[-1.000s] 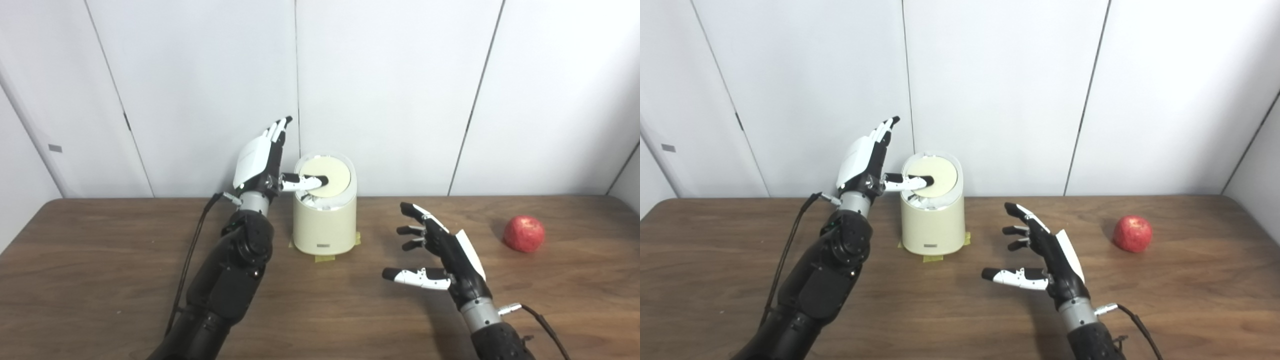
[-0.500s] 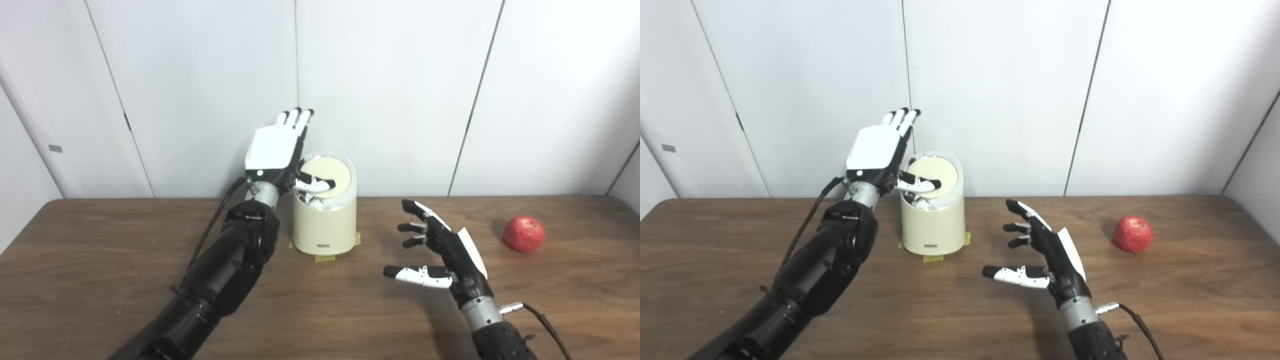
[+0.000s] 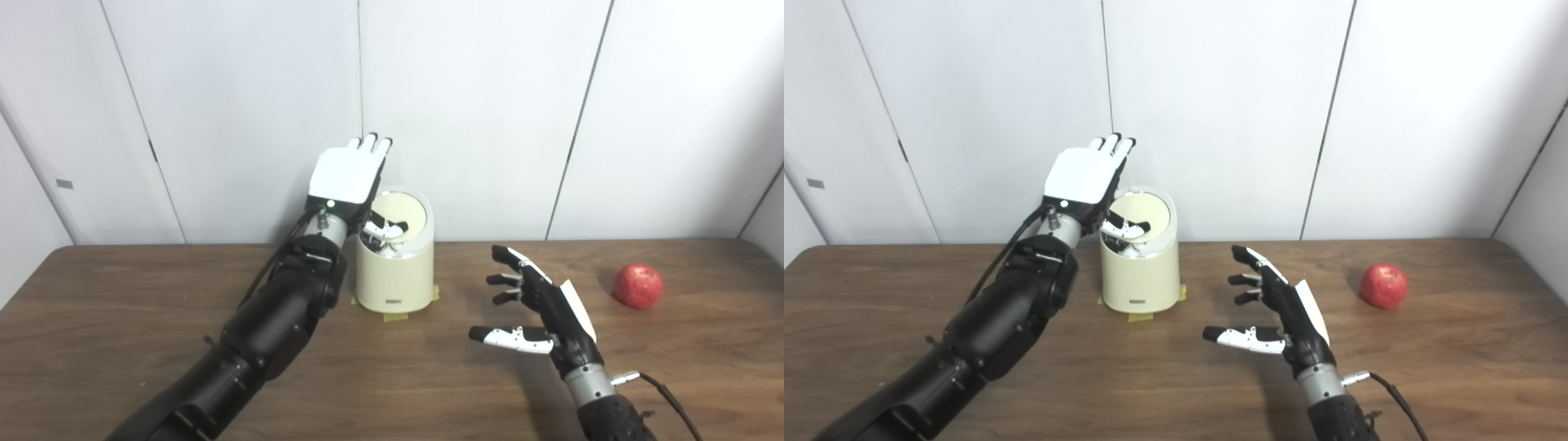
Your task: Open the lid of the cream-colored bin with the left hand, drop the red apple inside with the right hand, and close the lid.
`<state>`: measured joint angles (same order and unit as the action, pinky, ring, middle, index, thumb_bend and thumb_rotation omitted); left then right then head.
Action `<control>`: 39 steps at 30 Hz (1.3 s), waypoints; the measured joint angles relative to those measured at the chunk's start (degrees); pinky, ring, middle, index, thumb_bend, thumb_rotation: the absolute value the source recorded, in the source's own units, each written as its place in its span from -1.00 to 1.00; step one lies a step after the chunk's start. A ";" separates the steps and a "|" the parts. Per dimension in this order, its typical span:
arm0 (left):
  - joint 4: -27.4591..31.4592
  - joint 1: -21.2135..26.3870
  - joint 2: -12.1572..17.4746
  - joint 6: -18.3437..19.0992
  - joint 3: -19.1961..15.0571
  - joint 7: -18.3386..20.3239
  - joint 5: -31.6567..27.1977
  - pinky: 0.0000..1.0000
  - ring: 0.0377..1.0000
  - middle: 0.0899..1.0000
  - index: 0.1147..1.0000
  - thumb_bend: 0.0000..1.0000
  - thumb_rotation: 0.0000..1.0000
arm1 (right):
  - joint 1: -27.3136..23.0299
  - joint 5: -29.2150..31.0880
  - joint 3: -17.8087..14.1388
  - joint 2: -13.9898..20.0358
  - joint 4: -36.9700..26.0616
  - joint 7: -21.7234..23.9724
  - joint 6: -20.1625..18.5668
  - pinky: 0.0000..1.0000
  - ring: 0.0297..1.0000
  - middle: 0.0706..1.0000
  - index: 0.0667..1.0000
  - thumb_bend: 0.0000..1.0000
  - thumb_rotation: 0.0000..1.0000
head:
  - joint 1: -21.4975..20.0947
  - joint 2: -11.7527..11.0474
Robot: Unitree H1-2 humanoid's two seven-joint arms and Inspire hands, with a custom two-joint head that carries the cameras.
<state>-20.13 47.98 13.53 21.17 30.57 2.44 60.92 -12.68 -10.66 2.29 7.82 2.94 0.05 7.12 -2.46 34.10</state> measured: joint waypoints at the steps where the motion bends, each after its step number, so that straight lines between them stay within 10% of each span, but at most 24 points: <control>1: 0.05 -0.85 -0.13 -0.66 -1.32 -1.64 -1.21 0.56 0.87 1.00 1.00 0.92 -0.66 | 0.00 0.00 0.00 0.00 0.06 0.00 0.00 0.16 0.46 0.72 0.68 0.61 -0.50 | 0.00 0.00; 15: 5.72 -8.71 -4.95 -13.19 -27.35 -9.37 -32.99 0.34 0.67 0.74 0.80 0.63 -0.44 | 0.38 -0.05 -0.13 0.15 0.22 -0.09 0.00 0.18 0.45 0.71 0.69 0.61 -0.50 | 0.35 0.00; 29: 17.01 -24.31 -6.91 -11.12 -35.15 -1.46 -56.26 0.15 0.43 0.56 0.63 0.62 -0.44 | 0.49 0.35 -0.39 0.21 0.29 -0.07 0.07 0.20 0.46 0.72 0.69 0.60 -0.57 | 0.18 0.09; 39: 16.18 -31.67 -5.51 -18.16 -33.18 0.72 -57.68 0.05 0.33 0.46 0.50 0.62 -0.41 | -0.13 0.62 -0.95 1.20 1.13 -0.05 0.23 0.13 0.44 0.74 0.71 0.54 -0.56 | -0.18 -0.09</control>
<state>-3.95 16.30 8.02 3.01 -2.60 3.16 3.24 -12.82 -10.04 1.33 9.03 4.07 0.00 7.35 -2.64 34.01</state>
